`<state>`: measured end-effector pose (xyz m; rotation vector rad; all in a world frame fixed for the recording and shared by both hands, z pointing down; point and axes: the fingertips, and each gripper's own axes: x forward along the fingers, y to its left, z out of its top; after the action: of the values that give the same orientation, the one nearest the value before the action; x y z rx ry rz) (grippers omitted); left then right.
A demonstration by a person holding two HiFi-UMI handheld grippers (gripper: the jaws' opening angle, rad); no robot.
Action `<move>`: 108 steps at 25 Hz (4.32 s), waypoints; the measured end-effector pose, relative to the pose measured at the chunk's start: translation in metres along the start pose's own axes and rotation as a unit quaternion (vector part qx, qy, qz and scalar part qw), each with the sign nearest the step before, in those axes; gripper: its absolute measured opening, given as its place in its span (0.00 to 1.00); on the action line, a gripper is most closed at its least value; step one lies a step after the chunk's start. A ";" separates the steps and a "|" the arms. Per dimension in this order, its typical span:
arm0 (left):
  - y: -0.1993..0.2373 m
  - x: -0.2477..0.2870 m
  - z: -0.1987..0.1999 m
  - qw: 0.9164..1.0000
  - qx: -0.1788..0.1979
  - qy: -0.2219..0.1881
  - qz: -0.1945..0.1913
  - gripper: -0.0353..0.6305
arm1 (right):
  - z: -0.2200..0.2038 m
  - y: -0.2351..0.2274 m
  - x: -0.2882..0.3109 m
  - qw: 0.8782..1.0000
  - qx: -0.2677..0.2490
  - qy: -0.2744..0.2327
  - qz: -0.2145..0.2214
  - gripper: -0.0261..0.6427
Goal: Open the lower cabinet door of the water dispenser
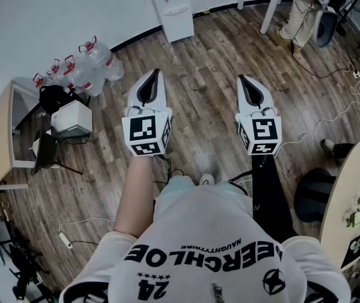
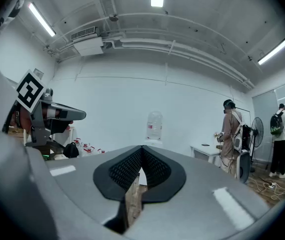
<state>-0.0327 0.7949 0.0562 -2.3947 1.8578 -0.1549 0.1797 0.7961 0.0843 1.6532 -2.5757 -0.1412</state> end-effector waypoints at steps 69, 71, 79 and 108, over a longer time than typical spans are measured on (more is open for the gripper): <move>0.163 0.333 -0.043 0.995 -0.046 0.020 -0.089 0.21 | -0.013 -0.043 0.363 0.999 -0.027 0.033 -0.015 0.14; 0.169 0.341 -0.045 0.994 -0.047 0.019 -0.092 0.21 | -0.015 -0.043 0.372 0.999 -0.026 0.034 -0.017 0.14; 0.193 0.371 -0.048 0.994 -0.051 0.018 -0.096 0.21 | -0.014 -0.047 0.413 0.999 -0.024 0.033 -0.022 0.14; 0.216 0.468 -0.058 0.996 -0.039 -0.009 -0.086 0.21 | -0.018 -0.090 0.508 0.999 -0.050 0.001 -0.011 0.14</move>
<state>-0.1322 0.2867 0.0888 -2.5982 1.6801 -0.0765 0.0517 0.2958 0.0992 1.6461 -2.5055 -0.2648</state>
